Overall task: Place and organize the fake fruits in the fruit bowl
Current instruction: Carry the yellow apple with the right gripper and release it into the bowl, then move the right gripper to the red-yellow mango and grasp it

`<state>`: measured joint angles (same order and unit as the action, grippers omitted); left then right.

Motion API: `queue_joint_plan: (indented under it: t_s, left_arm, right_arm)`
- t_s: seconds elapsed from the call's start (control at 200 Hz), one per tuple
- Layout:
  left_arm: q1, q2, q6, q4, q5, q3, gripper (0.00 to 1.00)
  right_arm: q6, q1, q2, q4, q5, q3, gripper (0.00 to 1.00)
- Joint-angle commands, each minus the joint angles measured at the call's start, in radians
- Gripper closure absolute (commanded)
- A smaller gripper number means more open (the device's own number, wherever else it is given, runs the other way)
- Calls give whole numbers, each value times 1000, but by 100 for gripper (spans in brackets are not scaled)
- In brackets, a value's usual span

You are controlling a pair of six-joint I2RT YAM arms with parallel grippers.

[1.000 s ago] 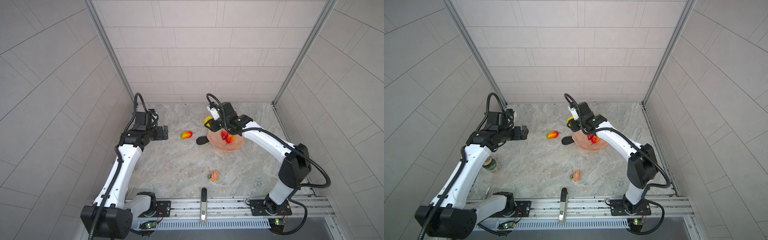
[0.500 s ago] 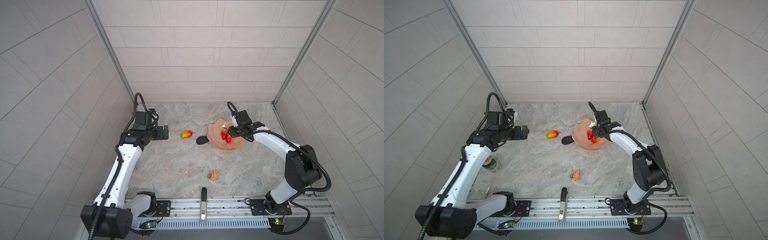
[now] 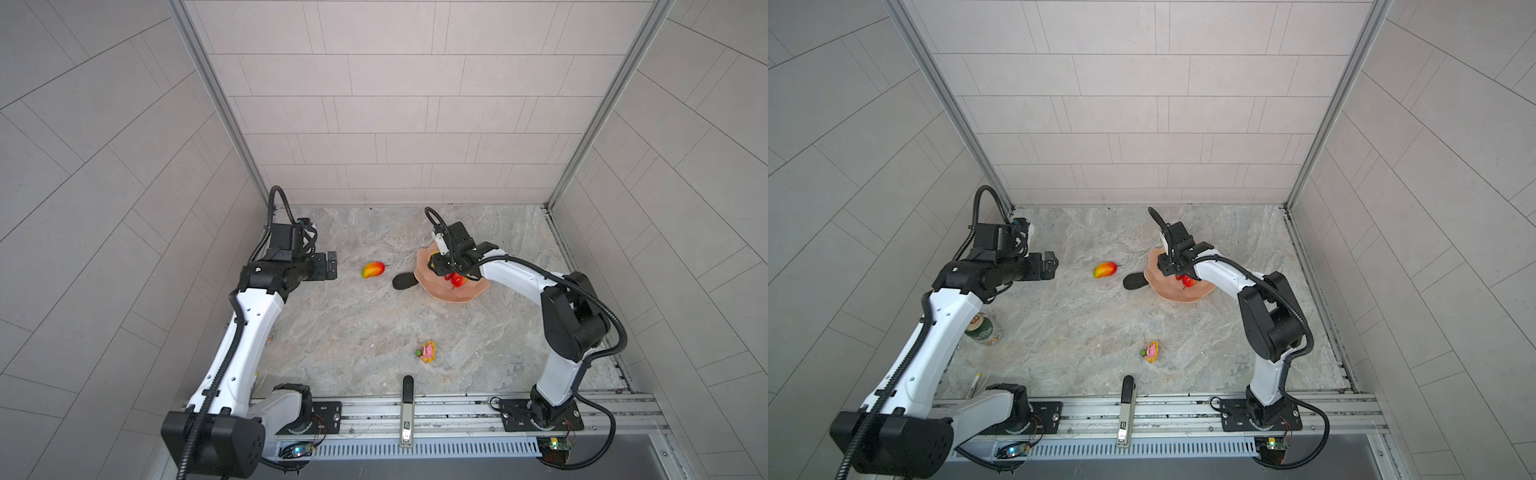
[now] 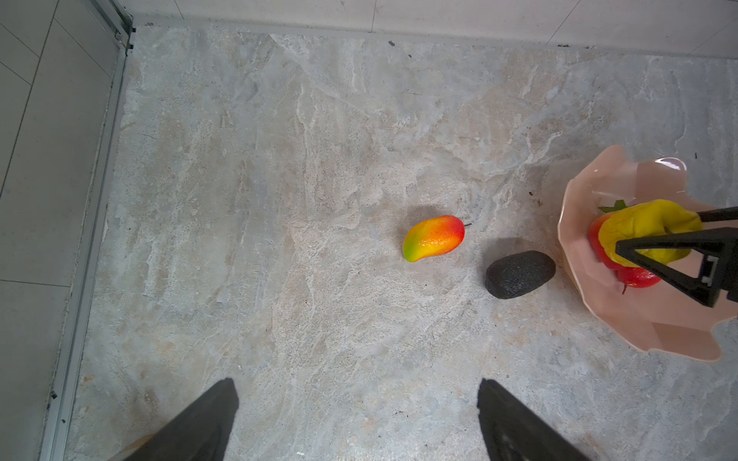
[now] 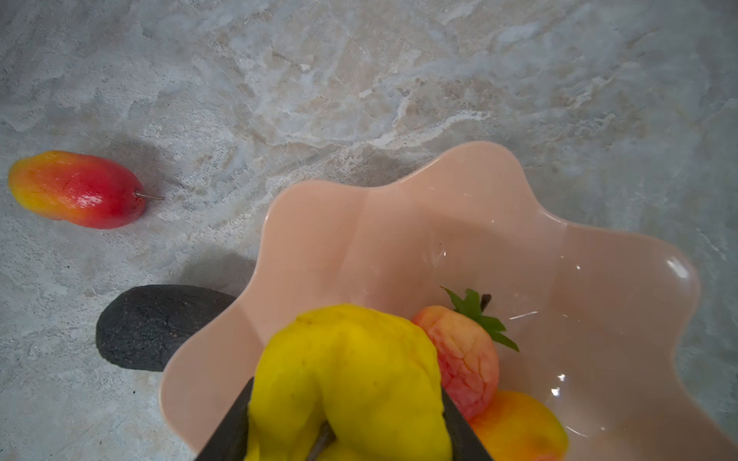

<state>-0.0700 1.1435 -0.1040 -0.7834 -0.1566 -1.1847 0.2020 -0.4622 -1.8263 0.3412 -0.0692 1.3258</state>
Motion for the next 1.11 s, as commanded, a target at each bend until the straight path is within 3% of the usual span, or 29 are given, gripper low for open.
queue_joint_plan:
  t_s: [0.0,0.455,0.796,1.101]
  left_arm:
    - [5,-15,0,-3,6,10,0]
    - [4,-5,3,-3,-3,10,0]
    - [4,-1,4,-2,-11,7,0]
    - [4,-4,7,-3,-13,7,0]
  right_arm:
    - [-14,1,-40,-9,3,43,54]
    - [-60,1,-130,12,-6,121,24]
    - [-123,-45,-30,109,0,199,9]
    - [-179,-176,-157,143,-141,331,7]
